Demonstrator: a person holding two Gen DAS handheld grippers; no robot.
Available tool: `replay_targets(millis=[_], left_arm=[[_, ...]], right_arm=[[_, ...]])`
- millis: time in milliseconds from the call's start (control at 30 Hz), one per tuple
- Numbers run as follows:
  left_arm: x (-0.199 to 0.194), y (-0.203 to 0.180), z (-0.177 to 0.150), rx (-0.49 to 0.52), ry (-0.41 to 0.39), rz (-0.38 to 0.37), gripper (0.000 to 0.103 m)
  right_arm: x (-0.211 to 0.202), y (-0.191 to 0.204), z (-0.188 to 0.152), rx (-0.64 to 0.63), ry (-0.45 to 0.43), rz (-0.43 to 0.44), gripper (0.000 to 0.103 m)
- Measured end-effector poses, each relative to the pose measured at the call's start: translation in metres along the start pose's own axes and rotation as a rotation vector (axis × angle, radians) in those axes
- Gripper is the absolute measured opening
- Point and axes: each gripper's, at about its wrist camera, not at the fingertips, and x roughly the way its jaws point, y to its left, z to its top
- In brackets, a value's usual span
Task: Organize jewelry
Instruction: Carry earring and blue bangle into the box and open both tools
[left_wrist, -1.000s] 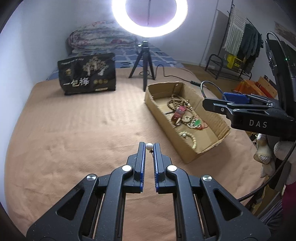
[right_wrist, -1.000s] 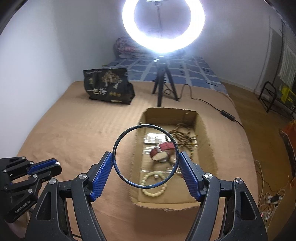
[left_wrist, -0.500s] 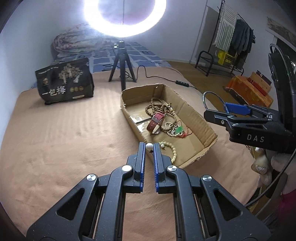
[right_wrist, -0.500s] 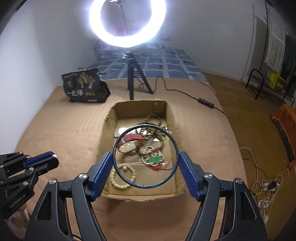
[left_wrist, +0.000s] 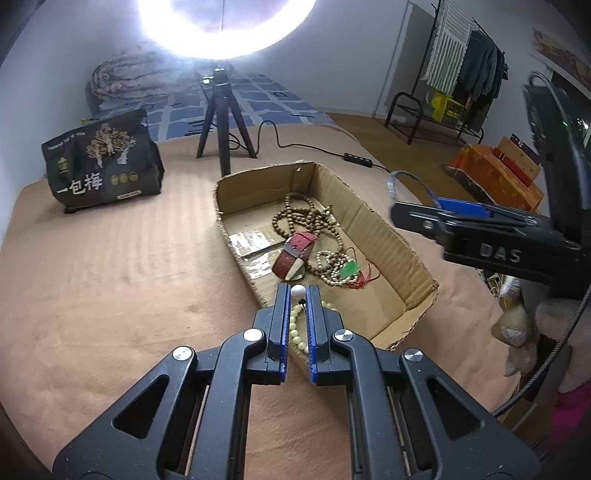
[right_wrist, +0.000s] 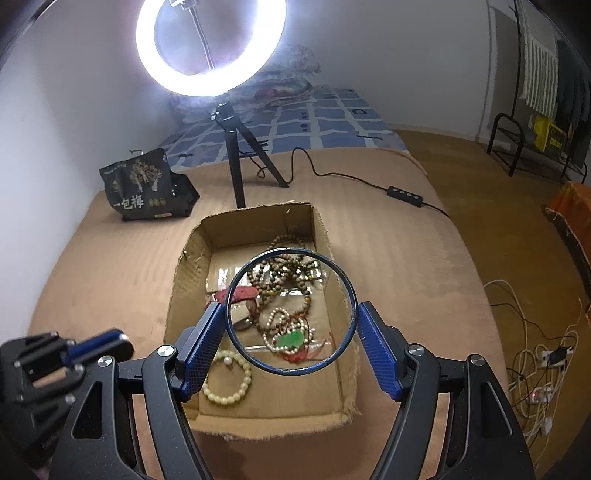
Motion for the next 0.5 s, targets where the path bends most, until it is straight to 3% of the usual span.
replay_targets(millis=[500], left_arm=[[0.021, -0.011, 0.002, 0.000, 0.014, -0.022, 0.006]], right_arm=[[0.035, 0.000, 0.012, 0.039, 0.016, 0.024, 0.072]])
